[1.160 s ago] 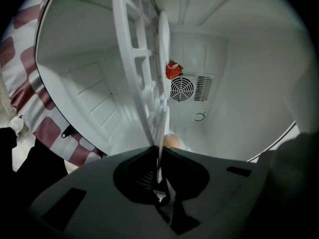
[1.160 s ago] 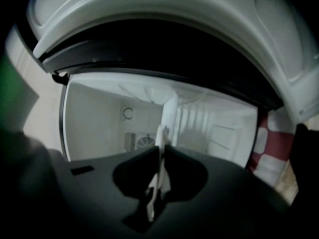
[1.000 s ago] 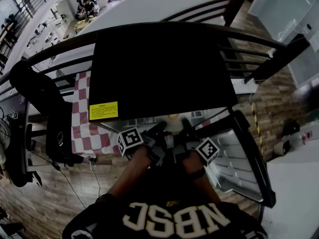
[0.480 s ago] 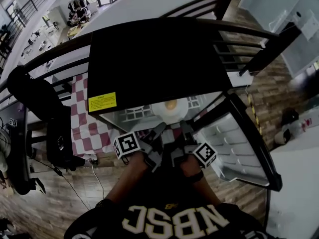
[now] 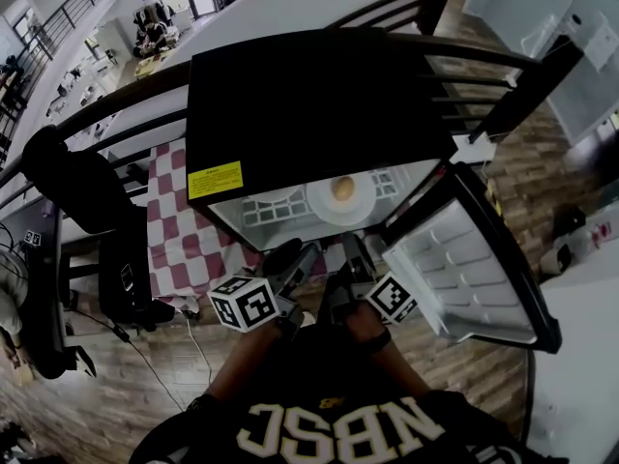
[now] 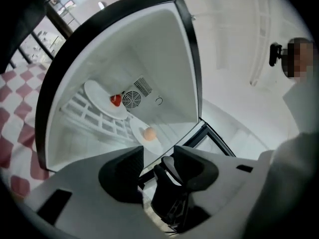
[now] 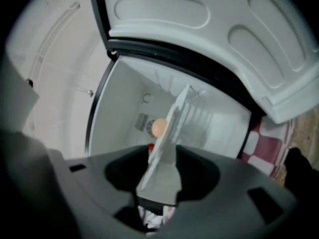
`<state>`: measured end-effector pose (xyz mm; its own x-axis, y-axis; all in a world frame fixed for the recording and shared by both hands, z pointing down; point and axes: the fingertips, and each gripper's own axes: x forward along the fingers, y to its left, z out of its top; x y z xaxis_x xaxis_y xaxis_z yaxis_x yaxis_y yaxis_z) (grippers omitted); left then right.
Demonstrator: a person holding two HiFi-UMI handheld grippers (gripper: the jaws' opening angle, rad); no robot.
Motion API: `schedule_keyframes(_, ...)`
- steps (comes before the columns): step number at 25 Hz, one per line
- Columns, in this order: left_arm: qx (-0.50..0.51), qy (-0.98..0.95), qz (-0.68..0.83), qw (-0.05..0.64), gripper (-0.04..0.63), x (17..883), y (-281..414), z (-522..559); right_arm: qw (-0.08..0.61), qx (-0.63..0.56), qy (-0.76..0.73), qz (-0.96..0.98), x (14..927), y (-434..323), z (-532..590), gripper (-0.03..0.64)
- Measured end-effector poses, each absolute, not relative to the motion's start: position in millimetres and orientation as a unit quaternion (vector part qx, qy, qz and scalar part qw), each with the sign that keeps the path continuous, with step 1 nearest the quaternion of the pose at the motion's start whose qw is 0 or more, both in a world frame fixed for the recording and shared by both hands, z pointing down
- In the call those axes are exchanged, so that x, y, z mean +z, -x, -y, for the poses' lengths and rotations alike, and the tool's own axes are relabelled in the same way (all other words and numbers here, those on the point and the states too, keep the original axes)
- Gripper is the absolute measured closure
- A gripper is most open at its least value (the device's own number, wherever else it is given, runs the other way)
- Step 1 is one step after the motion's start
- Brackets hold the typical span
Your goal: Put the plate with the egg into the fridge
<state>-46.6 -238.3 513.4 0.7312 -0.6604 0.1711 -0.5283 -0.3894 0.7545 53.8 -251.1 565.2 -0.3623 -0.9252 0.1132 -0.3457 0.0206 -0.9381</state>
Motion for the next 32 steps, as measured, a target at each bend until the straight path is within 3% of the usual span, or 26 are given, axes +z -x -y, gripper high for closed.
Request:
schedule_keyframes(6, -0.023, -0.872, 0.404, 0.276, 0.393, 501.0, 57.8, 237.8, 0.306, -0.506, 0.473, -0.654, 565.6, -44.1, 257.3, 0.493)
schedule_keyframes(14, -0.004, -0.881, 0.432, 0.192, 0.394, 487.3, 64.6, 245.6, 0.327, -0.555, 0.443, -0.623, 565.1, -24.4, 273.7, 0.538)
schedule_keyframes(19, -0.010, -0.878, 0.437, 0.197, 0.394, 488.3, 67.5, 252.4, 0.331, -0.569, 0.446, -0.606, 566.9, -28.7, 286.7, 0.572)
schedule_keyframes(32, -0.016, -0.868, 0.448, 0.213, 0.394, 490.9, 67.8, 268.0, 0.317, -0.557, 0.454, -0.619, 560.3, -54.1, 329.2, 0.575)
